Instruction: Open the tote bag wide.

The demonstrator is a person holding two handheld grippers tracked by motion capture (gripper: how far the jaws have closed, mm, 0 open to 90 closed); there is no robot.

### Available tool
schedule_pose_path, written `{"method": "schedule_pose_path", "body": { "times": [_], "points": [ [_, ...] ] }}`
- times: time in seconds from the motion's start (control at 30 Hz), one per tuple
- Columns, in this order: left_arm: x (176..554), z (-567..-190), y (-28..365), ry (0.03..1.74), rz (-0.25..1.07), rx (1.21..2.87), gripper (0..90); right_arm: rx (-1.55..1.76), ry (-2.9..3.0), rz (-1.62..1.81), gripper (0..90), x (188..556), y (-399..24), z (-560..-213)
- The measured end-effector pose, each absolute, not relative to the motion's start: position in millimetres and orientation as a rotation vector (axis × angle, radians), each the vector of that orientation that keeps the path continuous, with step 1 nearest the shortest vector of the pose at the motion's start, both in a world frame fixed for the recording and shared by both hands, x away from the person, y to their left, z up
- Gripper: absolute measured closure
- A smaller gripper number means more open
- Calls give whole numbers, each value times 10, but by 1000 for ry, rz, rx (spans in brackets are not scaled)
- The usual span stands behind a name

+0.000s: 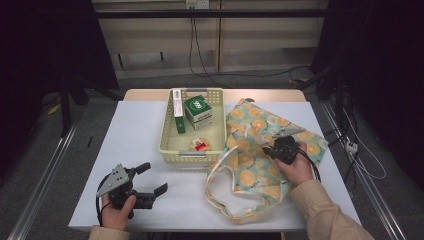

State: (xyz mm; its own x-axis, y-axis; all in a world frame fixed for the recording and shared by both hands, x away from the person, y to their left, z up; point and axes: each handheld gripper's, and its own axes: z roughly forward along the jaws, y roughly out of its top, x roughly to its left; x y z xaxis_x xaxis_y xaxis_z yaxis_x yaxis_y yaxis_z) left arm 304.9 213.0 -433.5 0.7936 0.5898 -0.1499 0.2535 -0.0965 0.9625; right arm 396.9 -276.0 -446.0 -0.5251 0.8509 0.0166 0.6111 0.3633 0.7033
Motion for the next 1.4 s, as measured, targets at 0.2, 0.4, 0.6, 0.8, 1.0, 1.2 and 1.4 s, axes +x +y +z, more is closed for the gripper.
{"method": "schedule_pose_path", "body": {
  "times": [0.2,0.4,0.6,0.8,1.0,1.2,1.4],
  "points": [
    [3053,-4338,2114,669,318,1687,46,1279,2219,1031,877,3999,-2864,-4123],
    [3055,-4332,2109,668,320,1688,46,1266,2177,1032,878,4005,-2946,-3856],
    [3054,-4294,2079,662,313,1683,45,1252,2172,1020,880,3993,-2959,-3703],
    [3060,-4257,2033,652,307,1687,44,1244,2186,986,882,3993,-2942,-3679],
    [3066,-4239,1996,644,302,1684,44,1276,2167,974,883,3994,-3034,-3656],
    [3080,-4244,1987,647,301,1684,44,1276,2165,968,883,3953,-3092,-3644],
    [3097,-4212,1975,644,292,1675,44,1275,2182,977,884,3935,-3037,-3637]
  ]
}}
